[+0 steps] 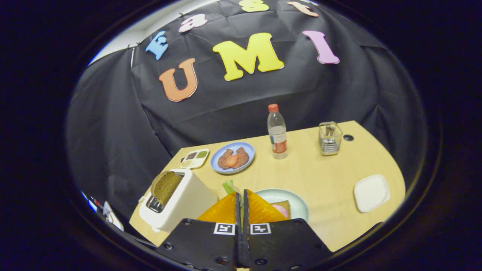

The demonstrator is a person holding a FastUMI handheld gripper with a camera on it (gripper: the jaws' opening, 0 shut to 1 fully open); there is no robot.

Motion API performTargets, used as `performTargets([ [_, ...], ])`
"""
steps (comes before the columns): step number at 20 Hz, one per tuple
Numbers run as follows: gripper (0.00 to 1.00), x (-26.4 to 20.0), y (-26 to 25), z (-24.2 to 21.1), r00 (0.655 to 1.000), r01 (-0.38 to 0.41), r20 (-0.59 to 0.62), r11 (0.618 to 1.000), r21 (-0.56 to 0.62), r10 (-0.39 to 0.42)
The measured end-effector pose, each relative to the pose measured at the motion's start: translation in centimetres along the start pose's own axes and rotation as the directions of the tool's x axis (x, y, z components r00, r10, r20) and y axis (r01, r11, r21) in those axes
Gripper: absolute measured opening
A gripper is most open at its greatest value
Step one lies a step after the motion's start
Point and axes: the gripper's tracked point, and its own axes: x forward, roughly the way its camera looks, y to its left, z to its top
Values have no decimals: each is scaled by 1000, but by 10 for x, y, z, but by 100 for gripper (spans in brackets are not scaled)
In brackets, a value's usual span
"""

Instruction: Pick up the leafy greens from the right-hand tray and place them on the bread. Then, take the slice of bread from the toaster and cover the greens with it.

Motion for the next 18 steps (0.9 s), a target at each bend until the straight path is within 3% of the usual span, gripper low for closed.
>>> performTargets([
  [3, 0, 26, 10, -20, 997, -42, -53, 992, 122, 49],
  [6, 0, 40, -7, -37, 996, -13, -88, 982, 189, 31],
  [11, 0, 45, -70, -41, 987, 137, -93, 984, 111, -127],
  [15, 3, 52, -99, -58, 975, 189, -127, 981, 54, -181],
  [17, 9, 52, -111, -65, 969, 214, -139, 976, 43, -206],
  [18, 19, 50, -116, -64, 965, 228, -138, 973, 32, -222],
])
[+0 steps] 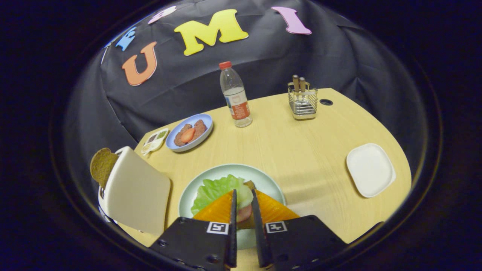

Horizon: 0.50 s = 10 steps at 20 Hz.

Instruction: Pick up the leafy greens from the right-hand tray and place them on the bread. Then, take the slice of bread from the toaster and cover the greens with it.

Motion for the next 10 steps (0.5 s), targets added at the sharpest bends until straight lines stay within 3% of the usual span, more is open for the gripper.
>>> performTargets([
  [2, 40, -5, -7, 6, 1000, 24, 19, 1000, -18, -24],
  [5, 95, -26, -17, 27, 993, 71, 101, 997, -43, -67],
  [10, 96, -103, 4, 71, 954, 132, 289, 980, -151, -84],
])
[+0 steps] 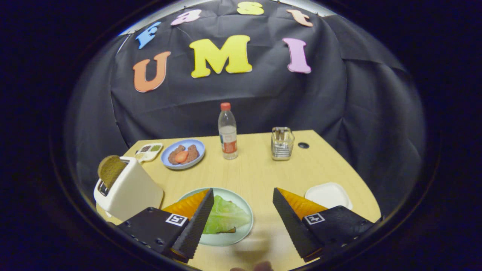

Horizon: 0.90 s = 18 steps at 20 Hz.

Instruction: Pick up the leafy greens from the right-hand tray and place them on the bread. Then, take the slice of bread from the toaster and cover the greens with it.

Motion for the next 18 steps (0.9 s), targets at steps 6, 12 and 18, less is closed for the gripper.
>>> performTargets([
  [6, 96, -63, 85, 69, 984, -105, 138, 994, -37, 109],
  [12, 96, -65, 183, 60, 973, -207, 95, 976, -62, 212],
  [18, 96, -36, 250, 17, 970, -243, 3, 967, -71, 244],
])
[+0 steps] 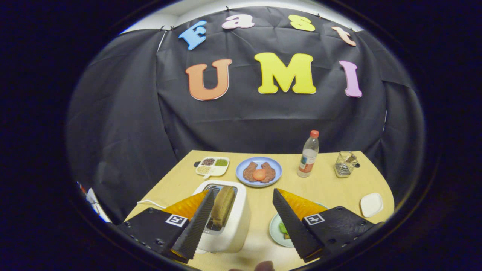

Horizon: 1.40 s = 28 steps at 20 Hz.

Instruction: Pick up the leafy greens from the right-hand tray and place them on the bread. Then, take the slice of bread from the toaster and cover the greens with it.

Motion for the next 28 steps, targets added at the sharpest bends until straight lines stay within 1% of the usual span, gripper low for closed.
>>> performTargets([
  [5, 95, 38, 18, -22, 997, 42, -56, 999, -9, -43],
  [6, 88, 42, 20, -26, 997, 42, -72, 999, -4, -42],
  [7, 83, 47, 22, -28, 996, 46, -80, 999, -2, -46],
  [8, 76, 50, 23, -29, 995, 50, -86, 999, -3, -50],
  [9, 72, 53, 24, -30, 994, 58, -91, 998, -8, -58],
  [10, 63, 54, 22, -31, 992, 74, -98, 997, -17, -75],
  [12, 46, 56, 29, -32, 993, 61, -102, 998, -17, -62],
  [13, 46, 53, 22, -32, 990, 89, -104, 995, -36, -93],
  [15, 28, 55, 26, -32, 992, 70, -105, 997, -26, -73],
  [16, 19, 49, 27, -26, 992, 64, -110, 998, -10, -65],
  [17, 9, 48, 30, -23, 993, 43, -108, 999, 17, -41],
  [19, 9, 34, 28, -1, 997, 16, -78, 998, 60, -11],
  [23, 8, -8, 15, 55, 999, -43, 19, 989, 142, 41],
  [25, 8, -28, -4, 76, 997, -52, 61, 987, 153, 43],
  [28, 8, -46, -49, 86, 996, -19, 92, 986, 165, 4],
])
